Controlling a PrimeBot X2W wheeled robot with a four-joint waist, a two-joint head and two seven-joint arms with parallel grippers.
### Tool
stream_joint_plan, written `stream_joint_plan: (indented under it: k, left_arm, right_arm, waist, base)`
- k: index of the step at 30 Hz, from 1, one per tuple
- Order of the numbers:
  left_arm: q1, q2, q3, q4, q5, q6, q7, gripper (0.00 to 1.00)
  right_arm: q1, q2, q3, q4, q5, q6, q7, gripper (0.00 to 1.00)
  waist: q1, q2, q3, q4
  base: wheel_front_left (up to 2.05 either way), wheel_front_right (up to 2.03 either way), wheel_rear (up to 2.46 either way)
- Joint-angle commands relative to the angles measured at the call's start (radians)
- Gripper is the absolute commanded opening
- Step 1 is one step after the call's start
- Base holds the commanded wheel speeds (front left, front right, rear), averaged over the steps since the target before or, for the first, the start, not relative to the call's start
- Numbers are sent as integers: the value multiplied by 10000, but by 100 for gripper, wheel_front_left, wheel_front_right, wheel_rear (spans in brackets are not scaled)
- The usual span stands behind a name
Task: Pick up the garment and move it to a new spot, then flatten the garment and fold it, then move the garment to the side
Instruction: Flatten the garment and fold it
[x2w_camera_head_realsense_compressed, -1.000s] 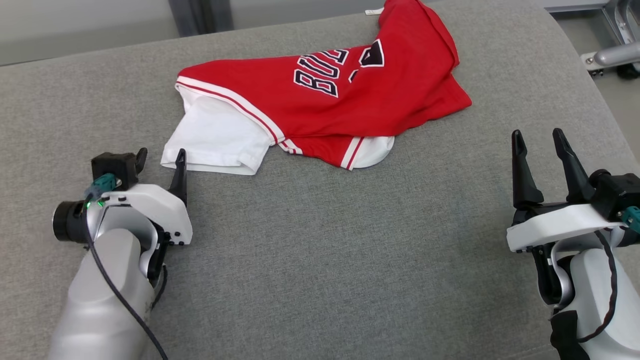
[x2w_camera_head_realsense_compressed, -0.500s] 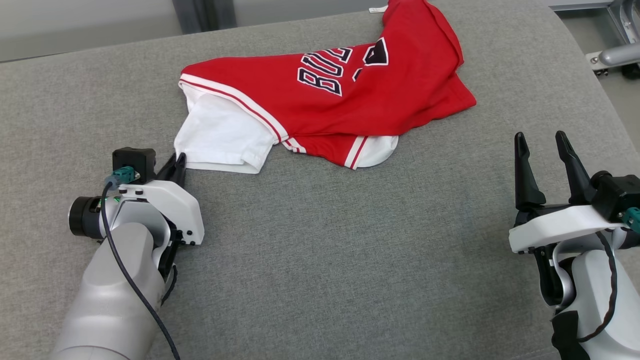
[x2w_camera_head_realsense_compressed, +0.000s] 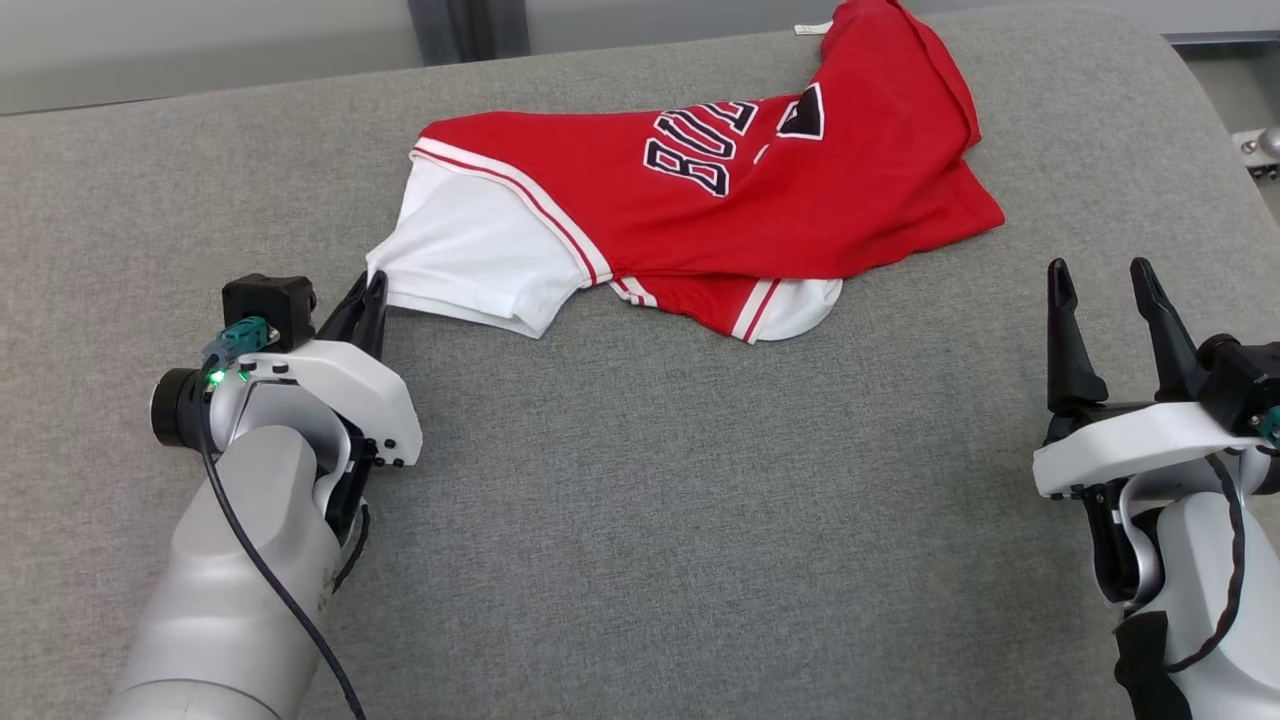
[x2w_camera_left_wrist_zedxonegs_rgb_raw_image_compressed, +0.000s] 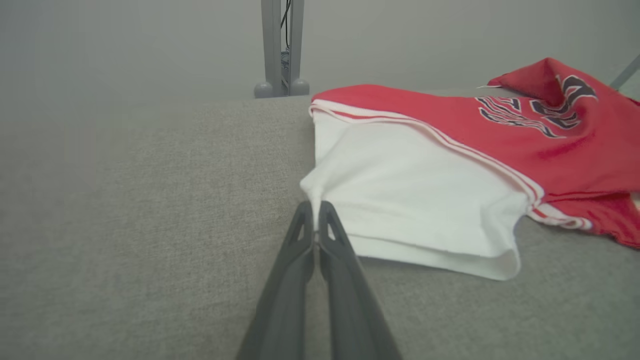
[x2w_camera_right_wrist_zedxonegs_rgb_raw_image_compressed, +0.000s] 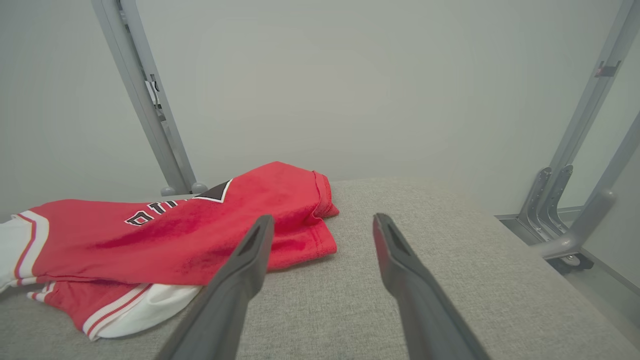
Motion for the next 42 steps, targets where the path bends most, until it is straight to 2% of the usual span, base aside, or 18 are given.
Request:
stream_joint_plan:
  k: [1, 10, 13, 20, 27, 42]
  left_arm:
    - [3, 36, 26, -131, -53, -25, -74, 0]
    - [520, -13, 110, -1452, -67, 21, -72, 0]
    - [727, -43, 42, -1748, -25, 32, -71, 0]
    - [1034, -77, 76, -2565, 68, 384, -74, 0]
    - [1235, -120, -11, -3037, 134, 440, -70, 0]
    - [1169, -170, -240, -3230, 65, 463, -66, 0]
  right_arm:
    - [-113, -45, 3, 36, -105, 2, -26, 100]
    - [-245, -210, -459, 652, 226, 2, -27, 100]
    - [-508, -331, -568, 1270, 254, 2, -24, 100]
    - [-1638, -714, -690, 3363, 516, 2, -26, 100]
    - [-2464, -890, -168, 4696, 778, 2, -26, 100]
    - [-3343, -1143, 1090, 5816, 1871, 2, -26, 100]
  waist:
    - [0, 0, -44, 51]
    - [0, 0, -175, 498]
    - [0, 0, -86, 713]
    - [0, 0, 184, 1354]
    - [0, 0, 340, 1912]
    - [0, 0, 683, 2341]
  base:
    - [0, 0, 0]
    - [0, 0, 0]
    - [0, 0, 0]
    - [0, 0, 0]
    - [0, 0, 0]
    - [0, 0, 0]
